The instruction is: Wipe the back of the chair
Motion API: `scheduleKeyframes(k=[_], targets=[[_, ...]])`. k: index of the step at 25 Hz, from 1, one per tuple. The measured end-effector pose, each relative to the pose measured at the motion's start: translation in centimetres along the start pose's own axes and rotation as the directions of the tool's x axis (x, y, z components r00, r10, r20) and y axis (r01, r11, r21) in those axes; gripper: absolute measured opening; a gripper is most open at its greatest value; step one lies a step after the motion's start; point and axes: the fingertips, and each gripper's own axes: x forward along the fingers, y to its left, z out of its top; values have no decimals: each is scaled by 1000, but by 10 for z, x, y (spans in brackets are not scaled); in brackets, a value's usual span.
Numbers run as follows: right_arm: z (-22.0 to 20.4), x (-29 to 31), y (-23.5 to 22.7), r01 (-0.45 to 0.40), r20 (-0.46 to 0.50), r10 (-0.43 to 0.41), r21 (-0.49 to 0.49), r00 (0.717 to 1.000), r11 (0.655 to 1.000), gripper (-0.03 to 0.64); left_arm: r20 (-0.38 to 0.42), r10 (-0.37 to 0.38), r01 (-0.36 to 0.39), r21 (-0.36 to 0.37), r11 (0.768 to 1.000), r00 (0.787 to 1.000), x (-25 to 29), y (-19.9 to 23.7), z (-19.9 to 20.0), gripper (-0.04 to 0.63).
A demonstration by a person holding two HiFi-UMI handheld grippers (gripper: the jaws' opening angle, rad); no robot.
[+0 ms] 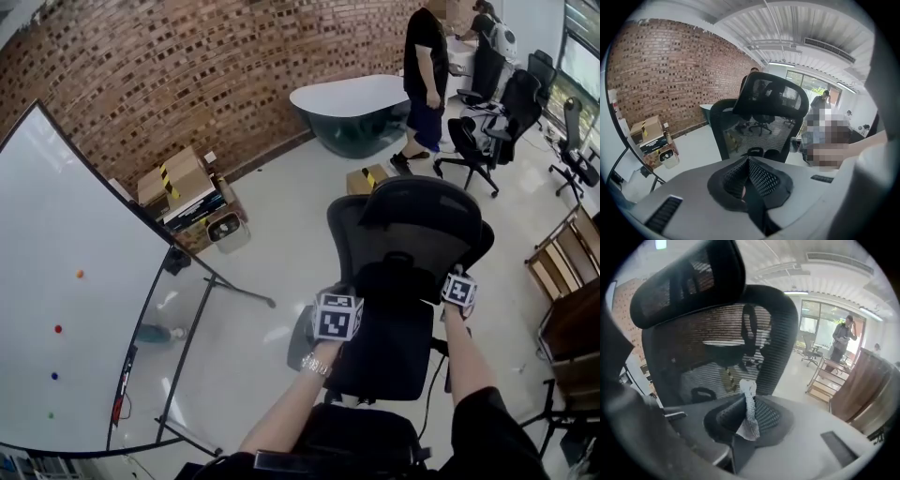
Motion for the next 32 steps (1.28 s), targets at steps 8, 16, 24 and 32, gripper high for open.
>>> scheduleKeyframes(k=[8,16,24,32], targets=[[-1,-4,209,-354,32,361,-137,932,925,44,-30,17,-16,12,1000,999,5,1,-10,0],[-11,-3,333,-490,-110,481,-308,870,815,46,-38,38,-38,-6,999,999,-9,13,-21,0],[-28,32,238,-316,-112,296,-352,949,881,46,-30,64,-64,-11,998,998,-13,29,-20,0],[-32,37,42,-68,-70,56,-179,996,981,44,-25,4,-4,-1,1000,1000,1,12,-12,0]])
